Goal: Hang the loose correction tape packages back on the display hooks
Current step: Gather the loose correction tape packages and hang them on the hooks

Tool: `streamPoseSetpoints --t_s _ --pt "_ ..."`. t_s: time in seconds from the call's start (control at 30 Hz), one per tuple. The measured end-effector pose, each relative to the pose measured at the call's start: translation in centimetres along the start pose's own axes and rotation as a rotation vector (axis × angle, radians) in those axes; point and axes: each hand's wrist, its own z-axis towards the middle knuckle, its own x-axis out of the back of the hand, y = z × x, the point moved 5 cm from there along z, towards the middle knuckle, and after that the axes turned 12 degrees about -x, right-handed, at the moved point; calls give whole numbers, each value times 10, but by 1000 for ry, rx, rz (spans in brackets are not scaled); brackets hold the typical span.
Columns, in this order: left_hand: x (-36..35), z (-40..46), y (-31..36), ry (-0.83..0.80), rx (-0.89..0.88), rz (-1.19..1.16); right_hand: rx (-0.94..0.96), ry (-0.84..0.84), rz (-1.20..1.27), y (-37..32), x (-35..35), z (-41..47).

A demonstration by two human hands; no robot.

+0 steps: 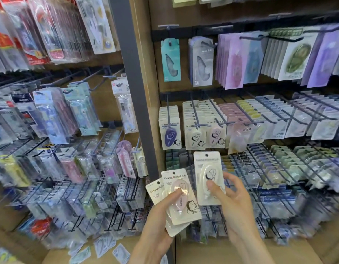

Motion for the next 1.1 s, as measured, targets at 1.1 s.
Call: streamPoseSetpoints --t_s 1.1 --pt "6 -2 8 -19 -47 -42 156 16 10 -36 -47 69"
